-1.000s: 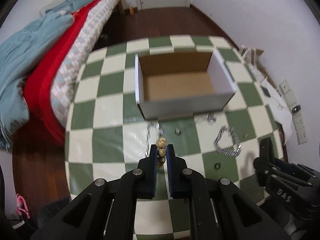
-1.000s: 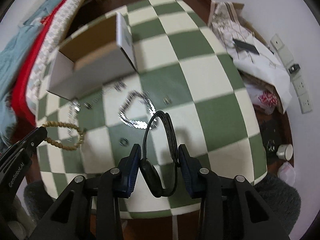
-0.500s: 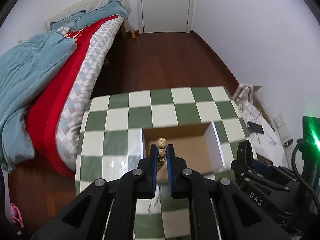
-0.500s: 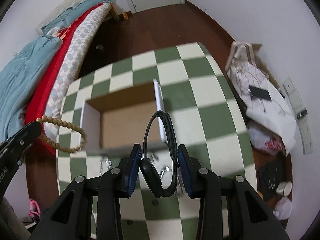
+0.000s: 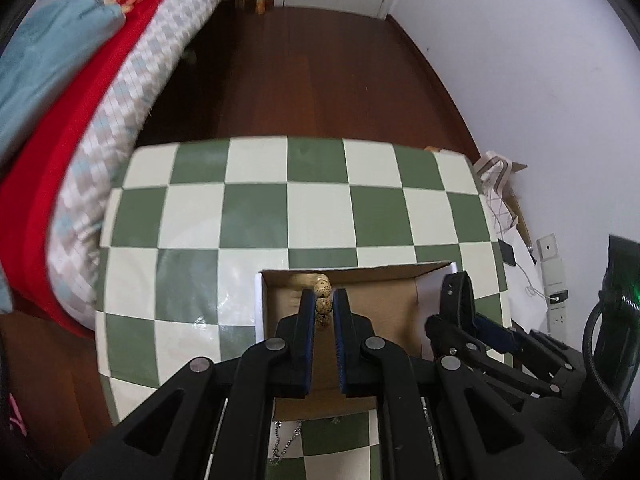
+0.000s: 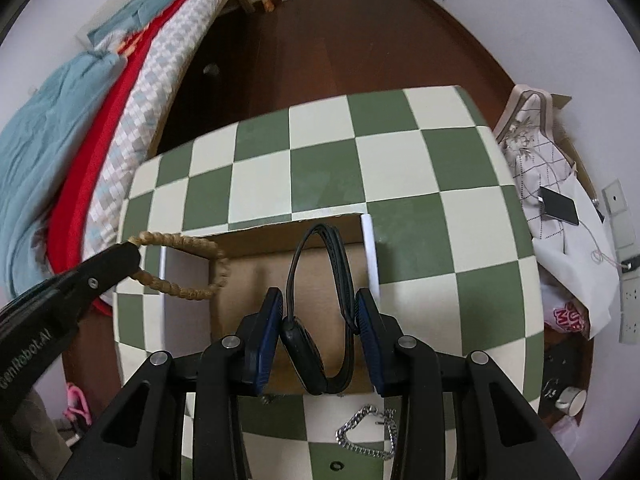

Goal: Organize jewelry
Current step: 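Carry the bead bracelet and black band into the white box while both tools open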

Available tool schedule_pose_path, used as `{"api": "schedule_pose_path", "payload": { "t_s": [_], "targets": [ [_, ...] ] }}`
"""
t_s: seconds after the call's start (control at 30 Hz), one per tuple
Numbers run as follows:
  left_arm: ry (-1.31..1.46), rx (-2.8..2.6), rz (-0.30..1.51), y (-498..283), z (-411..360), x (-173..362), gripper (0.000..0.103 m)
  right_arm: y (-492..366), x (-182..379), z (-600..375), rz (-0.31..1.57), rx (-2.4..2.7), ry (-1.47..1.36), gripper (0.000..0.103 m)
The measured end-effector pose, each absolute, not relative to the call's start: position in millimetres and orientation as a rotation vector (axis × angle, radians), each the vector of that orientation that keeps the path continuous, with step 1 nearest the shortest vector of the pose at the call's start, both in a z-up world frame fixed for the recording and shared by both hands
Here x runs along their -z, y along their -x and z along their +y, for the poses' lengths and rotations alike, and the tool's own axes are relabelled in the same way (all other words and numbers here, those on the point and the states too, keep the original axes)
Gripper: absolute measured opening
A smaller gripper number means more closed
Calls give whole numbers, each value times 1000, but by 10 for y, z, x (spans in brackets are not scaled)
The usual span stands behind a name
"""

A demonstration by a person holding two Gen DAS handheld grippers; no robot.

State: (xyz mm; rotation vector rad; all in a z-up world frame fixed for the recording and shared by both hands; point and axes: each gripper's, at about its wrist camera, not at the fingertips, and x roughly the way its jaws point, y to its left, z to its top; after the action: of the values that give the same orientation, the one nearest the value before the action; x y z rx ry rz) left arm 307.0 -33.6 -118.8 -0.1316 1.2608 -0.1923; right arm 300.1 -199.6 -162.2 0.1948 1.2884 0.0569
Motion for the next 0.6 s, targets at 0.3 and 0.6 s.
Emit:
{"api": "schedule_pose_path", "payload": {
  "t_s": [0.3, 0.6],
  "targets": [
    [159, 129, 1256, -3102, -176, 1150, 90, -3108, 1716, -1966, 1343, -88, -208, 75],
    [70, 15, 1154, -2868, 22, 979, 103, -2833, 1571, -1901, 1295, -21, -61, 99]
  ]
}}
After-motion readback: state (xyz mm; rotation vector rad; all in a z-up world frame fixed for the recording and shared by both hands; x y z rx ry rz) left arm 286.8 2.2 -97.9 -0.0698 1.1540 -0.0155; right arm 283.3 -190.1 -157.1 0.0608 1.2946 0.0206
